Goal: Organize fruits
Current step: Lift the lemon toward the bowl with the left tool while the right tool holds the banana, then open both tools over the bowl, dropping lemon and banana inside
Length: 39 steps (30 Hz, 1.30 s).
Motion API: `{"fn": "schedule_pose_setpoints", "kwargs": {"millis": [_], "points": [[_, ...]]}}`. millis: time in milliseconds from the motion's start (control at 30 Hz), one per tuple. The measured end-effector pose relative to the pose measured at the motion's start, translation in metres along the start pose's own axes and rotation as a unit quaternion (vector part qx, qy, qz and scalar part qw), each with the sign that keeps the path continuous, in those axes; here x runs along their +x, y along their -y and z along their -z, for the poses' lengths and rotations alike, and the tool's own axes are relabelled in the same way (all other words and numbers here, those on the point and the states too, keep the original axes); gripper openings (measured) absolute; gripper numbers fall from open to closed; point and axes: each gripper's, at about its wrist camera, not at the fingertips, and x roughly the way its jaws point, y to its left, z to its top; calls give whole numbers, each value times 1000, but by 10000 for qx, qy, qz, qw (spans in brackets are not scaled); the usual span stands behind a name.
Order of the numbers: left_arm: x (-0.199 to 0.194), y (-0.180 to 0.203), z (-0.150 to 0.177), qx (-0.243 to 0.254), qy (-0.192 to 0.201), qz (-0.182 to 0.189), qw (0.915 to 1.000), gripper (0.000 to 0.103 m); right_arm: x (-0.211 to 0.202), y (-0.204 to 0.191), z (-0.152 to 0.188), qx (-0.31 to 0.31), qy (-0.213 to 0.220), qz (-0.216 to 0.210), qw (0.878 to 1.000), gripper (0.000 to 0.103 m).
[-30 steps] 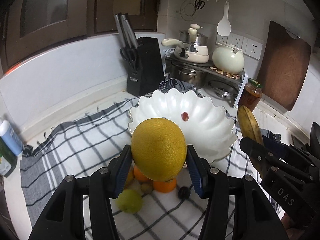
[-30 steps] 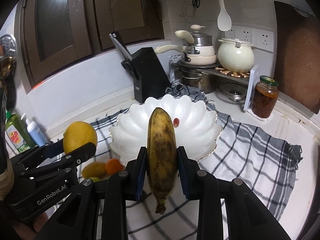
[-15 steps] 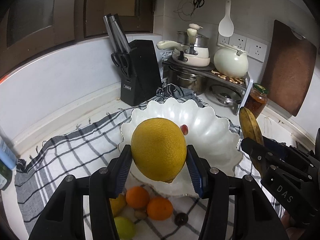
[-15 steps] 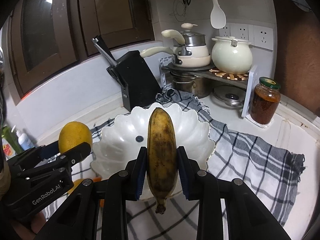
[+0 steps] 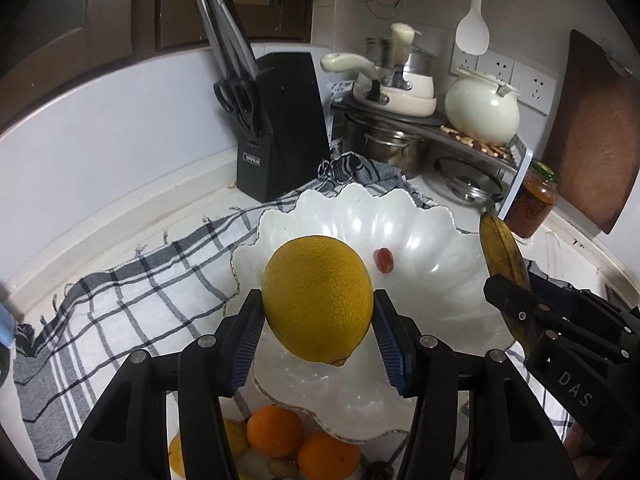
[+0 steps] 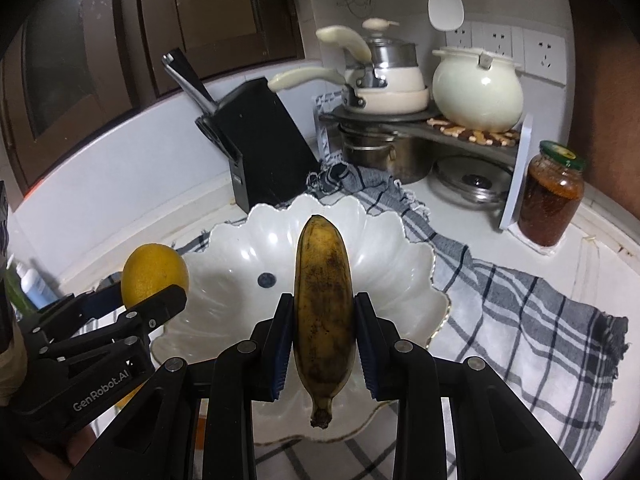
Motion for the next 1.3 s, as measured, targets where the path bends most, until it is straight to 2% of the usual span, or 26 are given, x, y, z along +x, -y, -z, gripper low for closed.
{"fn": "schedule_pose_setpoints", "kwargs": {"millis": [300, 567, 633, 667, 700, 733, 767, 800, 1100, 1300], "points": [[29, -1, 2, -14, -217, -44, 9998, 53, 28, 3, 4, 68, -252, -61, 9996, 31], [39, 0, 7, 21, -417, -29, 9991, 54, 37, 5, 5, 167, -343, -99, 9992, 32], [41, 0, 9, 51, -485, -59, 9988, 54, 35, 5, 5, 155, -299, -35, 9994, 35], [41, 0, 10, 59, -513, -86, 9986, 55, 33, 5, 4, 126, -262, 32, 9996, 40], [39, 0, 11, 72, -471, -117, 9988, 59, 30, 4, 4, 98, -221, 103, 9997, 52], [36, 1, 10, 101, -393, -193, 9990, 64, 27, 4, 3, 77, -172, 190, 9996, 58], [33, 1, 9, 123, -333, -268, 9990, 75, 23, 4, 3, 74, -108, 267, 9996, 67], [28, 1, 8, 139, -250, -344, 9990, 81, 19, 5, 2, 67, -56, 335, 9994, 73], [-9, -6, 0, 108, 63, -697, 9975, 93, -18, -5, -6, -72, 283, 677, 9973, 86], [-41, -15, 5, -11, 213, -890, 9958, 101, -46, -18, -5, -161, 473, 799, 9956, 89]]}}
